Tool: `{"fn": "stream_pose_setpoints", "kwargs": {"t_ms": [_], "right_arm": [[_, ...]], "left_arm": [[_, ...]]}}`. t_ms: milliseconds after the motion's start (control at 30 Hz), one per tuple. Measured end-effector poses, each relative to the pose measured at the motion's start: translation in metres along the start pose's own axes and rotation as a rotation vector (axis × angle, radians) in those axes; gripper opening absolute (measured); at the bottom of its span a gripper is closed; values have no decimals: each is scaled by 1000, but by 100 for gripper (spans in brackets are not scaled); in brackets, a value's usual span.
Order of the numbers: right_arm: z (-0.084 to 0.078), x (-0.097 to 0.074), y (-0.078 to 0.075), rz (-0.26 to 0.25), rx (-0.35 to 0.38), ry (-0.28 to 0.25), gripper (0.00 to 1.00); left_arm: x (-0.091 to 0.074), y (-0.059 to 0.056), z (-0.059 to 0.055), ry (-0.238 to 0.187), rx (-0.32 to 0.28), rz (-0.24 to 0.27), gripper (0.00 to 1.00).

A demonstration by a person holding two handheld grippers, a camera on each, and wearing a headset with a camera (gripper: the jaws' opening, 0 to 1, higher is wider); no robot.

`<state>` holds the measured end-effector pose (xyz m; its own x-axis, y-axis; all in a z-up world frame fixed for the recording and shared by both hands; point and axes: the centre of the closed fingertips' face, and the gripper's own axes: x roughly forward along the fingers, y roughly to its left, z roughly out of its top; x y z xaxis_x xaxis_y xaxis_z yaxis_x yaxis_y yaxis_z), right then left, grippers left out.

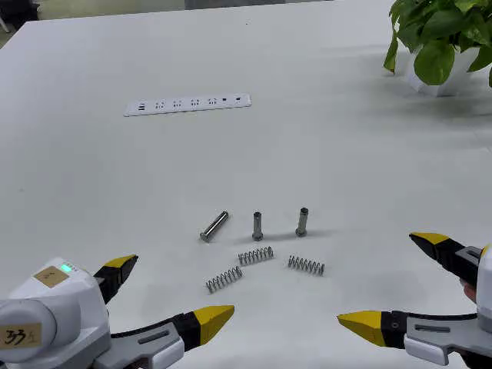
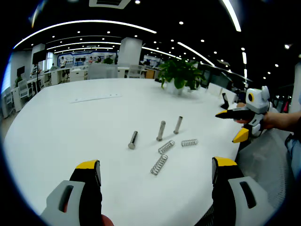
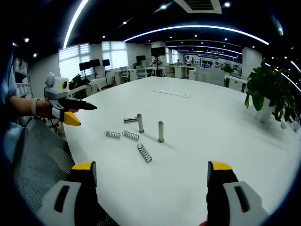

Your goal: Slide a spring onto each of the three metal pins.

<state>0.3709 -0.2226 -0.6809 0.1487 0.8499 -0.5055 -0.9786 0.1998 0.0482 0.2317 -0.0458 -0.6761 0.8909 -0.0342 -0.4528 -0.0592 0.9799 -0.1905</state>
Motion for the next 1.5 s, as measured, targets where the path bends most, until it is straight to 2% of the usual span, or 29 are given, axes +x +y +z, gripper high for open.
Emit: {"fn": "stream_pose_setpoints", "kwargs": {"t_ms": [400, 633, 1033, 1167, 1400, 1500], "right_arm": [[-1, 0, 0, 4, -2, 4, 99], [-2, 0, 1, 7, -3, 7, 99], [-2, 1, 4, 14, -2, 14, 99], [-3, 2, 5, 16, -5, 19, 99], [-5, 2, 7, 27, -8, 27, 99], [-5, 3, 10, 37, -7, 28, 99]], "left_arm": [[3, 0, -7, 25, 1, -7, 100], [3, 4, -9, 33, -7, 3, 100], [4, -4, -11, 53, -5, -16, 100], [4, -4, -14, 64, -3, -22, 100], [10, -8, -18, 101, 13, -37, 100], [14, -8, -16, 109, 19, -52, 95]]}}
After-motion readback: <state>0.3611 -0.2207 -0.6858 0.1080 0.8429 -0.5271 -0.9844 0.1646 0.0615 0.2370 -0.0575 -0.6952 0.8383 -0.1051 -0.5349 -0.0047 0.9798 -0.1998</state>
